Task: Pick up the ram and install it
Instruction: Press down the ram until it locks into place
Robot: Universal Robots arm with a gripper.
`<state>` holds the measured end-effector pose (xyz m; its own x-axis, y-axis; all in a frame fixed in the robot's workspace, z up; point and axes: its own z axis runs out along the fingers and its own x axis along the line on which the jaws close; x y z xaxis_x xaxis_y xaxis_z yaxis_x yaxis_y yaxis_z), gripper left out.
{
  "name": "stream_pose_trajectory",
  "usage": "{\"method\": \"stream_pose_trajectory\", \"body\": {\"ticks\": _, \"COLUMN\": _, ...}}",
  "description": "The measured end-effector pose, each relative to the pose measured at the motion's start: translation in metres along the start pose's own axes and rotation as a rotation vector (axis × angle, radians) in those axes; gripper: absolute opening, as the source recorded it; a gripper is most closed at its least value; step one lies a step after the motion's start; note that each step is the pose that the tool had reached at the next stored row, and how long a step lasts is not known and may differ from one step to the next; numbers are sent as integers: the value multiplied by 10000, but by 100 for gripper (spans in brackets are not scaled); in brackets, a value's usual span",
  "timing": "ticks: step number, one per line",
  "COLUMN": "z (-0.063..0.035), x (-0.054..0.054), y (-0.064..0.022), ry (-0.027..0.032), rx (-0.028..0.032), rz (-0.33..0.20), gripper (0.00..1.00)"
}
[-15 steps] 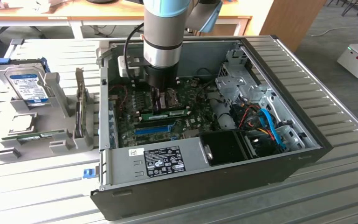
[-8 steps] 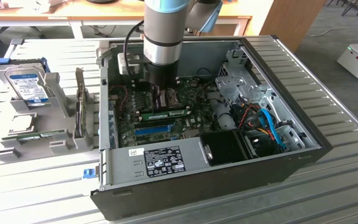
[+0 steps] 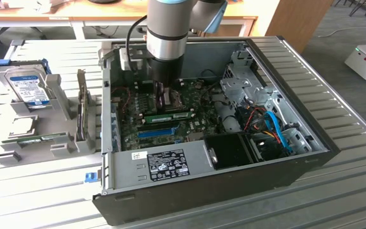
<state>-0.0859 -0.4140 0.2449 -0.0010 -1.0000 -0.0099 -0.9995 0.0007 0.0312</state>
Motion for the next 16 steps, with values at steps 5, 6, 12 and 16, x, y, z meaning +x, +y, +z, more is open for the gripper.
{"method": "stream_pose_trajectory", "body": {"ticks": 5, "z": -104, "x": -1, "y": 3, "ry": 0, "rx": 0, "rz": 1, "gripper": 11}}
{"method": "stream_pose_trajectory", "body": {"ticks": 6, "z": -126, "x": -1, "y": 4, "ry": -1, "rx": 0, "rz": 1, "gripper": 11}}
{"method": "stream_pose_trajectory", "body": {"ticks": 12, "z": -256, "x": -3, "y": 8, "ry": 0, "rx": 0, "rz": 1, "gripper": 11}}
{"method": "stream_pose_trajectory", "body": {"ticks": 16, "z": -356, "x": -3, "y": 11, "ry": 0, "rx": 0, "rz": 0, "gripper": 11}}
